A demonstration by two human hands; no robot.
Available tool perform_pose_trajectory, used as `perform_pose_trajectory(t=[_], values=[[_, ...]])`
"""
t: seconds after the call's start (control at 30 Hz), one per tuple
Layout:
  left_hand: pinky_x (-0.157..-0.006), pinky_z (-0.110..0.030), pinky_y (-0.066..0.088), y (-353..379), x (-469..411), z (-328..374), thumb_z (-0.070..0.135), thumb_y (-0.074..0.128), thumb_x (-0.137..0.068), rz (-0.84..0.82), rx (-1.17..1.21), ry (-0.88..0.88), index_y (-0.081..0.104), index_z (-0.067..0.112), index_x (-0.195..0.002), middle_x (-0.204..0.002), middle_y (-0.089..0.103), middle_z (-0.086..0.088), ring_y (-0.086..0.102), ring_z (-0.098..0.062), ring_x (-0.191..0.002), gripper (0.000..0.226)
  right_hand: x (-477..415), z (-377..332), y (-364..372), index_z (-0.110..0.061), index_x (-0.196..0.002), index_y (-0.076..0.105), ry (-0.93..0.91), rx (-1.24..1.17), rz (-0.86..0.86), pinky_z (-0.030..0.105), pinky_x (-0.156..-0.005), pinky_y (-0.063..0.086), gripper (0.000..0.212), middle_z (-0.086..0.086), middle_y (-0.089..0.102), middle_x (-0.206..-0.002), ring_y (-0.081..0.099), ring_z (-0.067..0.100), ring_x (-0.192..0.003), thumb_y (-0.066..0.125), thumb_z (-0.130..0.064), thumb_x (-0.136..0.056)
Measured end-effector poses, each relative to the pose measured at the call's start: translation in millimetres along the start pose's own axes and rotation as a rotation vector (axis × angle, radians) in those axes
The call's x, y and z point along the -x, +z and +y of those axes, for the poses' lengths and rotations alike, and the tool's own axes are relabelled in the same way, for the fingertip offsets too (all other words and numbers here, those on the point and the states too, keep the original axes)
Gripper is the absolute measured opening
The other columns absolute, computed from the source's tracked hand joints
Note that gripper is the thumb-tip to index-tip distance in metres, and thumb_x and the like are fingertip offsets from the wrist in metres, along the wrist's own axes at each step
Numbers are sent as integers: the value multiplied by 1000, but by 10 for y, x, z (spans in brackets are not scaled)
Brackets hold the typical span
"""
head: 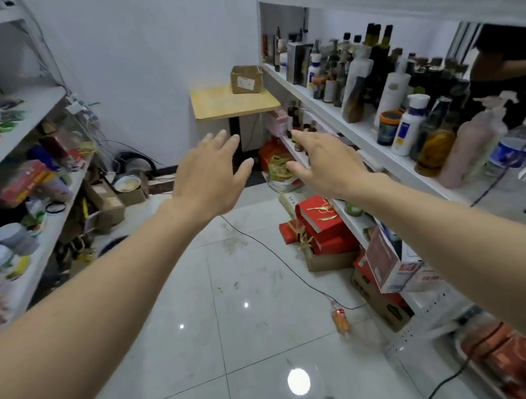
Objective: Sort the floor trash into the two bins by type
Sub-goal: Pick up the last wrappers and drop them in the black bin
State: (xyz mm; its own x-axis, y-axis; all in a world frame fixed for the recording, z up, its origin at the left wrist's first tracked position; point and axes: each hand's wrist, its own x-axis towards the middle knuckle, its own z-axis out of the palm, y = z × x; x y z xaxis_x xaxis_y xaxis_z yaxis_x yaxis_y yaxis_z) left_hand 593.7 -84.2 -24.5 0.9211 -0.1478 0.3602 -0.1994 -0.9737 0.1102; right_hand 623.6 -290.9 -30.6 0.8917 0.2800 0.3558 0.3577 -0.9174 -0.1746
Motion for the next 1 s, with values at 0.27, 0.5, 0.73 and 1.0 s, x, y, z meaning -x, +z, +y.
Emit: perform_pose_trajectory(t=[0.27, 0.5, 0.73, 1.0], values=[[-112, -41, 27, 1652, -1080, 487, 45, 36, -100, -111, 39, 36, 34, 15, -148, -156, 30, -7, 23, -25, -144, 57, -498, 1393, 1115, -16, -148, 32, 73, 21, -185, 43, -105, 37, 57, 2, 42, -148, 38, 25, -136, 46, -39, -98], [-92, -41, 41, 3334, -1203, 507, 42, 39, -98, -206, 81, 102, 47, 10, -134, -129, 53, -9, 47, -28, -117, 49, -297, 2178, 2611, -13, -135, 45, 166, 14, -343, 42, -96, 43, 46, 8, 53, -135, 47, 30, -124, 50, -35, -94], [-96, -43, 39, 5628, -703, 407, 41, 40, -97, -291, 89, 221, 43, 12, -139, -137, 50, -10, 43, -31, -125, 51, 464, 2767, 4827, -16, -136, 45, 277, 7, -436, 45, -95, 46, 48, 6, 54, -136, 52, 33, -121, 49, -37, -93], [-106, -40, 31, 8079, 20, 292, 46, 31, -99, -417, -5, 264, 34, 16, -144, -152, 32, -6, 27, -25, -139, 55, 1483, 3492, 7087, -13, -138, 41, 410, 52, -584, 41, -96, 45, 50, 8, 50, -138, 48, 30, -123, 48, -37, -95]])
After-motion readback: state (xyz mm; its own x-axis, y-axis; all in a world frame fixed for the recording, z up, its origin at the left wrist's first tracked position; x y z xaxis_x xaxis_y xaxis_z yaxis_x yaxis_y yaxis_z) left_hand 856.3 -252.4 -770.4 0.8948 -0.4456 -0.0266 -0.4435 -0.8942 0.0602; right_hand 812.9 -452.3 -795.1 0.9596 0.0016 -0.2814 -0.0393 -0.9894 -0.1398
